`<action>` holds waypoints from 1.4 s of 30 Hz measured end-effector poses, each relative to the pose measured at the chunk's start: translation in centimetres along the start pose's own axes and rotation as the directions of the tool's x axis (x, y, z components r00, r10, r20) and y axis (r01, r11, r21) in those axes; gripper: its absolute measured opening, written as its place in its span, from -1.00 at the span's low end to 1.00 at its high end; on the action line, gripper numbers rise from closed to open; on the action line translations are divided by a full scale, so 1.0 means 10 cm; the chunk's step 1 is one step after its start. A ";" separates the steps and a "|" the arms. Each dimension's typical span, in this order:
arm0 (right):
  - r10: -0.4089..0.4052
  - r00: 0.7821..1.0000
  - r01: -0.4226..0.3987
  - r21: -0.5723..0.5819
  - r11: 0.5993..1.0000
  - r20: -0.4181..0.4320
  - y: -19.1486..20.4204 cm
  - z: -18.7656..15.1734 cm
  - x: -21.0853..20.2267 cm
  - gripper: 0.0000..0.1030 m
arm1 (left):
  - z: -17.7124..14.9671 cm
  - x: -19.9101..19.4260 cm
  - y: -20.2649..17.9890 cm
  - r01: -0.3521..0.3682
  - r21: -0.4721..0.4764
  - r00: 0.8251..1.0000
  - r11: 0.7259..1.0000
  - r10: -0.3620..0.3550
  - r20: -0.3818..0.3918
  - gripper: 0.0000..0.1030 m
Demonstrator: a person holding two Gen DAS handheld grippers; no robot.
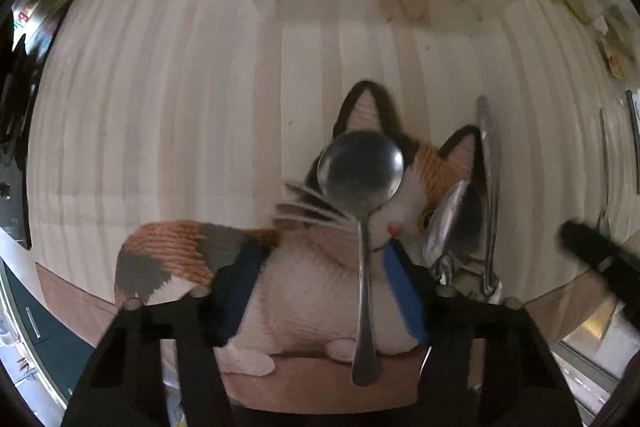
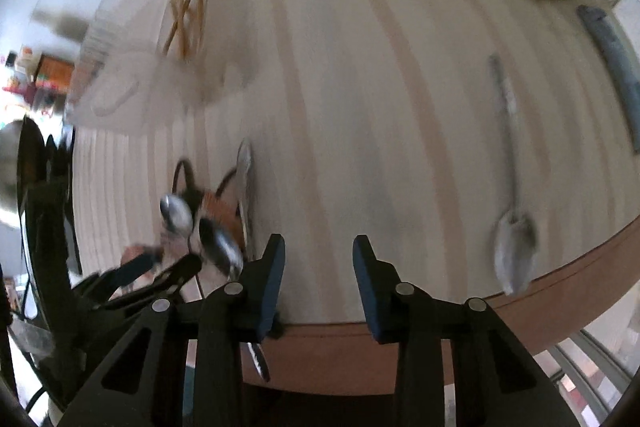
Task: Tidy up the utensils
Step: 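Grasp a steel spoon with the left tool while the right tool grasps a patterned-handle utensil, then lift the held spoon with the left tool while the right tool lifts its utensil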
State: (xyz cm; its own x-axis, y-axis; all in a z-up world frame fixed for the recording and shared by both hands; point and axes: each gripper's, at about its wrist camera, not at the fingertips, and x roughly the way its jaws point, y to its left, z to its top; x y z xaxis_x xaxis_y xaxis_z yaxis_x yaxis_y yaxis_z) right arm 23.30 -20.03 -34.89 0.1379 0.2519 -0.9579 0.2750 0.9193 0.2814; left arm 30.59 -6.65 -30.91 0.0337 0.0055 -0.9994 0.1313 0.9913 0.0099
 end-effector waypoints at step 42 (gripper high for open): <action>-0.108 0.992 0.108 -0.006 0.994 -0.065 -0.32 0.12 0.25 -0.86 | 0.08 -0.13 -0.24 -0.094 0.367 0.991 0.926 0.053 0.120 0.00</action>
State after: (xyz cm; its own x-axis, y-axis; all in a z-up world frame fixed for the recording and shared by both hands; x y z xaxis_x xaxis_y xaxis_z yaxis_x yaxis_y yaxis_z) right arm 23.91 -22.74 -38.18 0.0456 0.1704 -0.9843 0.2824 0.9429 0.1763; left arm 31.04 -9.16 -29.58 0.1593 0.0421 -0.9863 0.4818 0.8687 0.1149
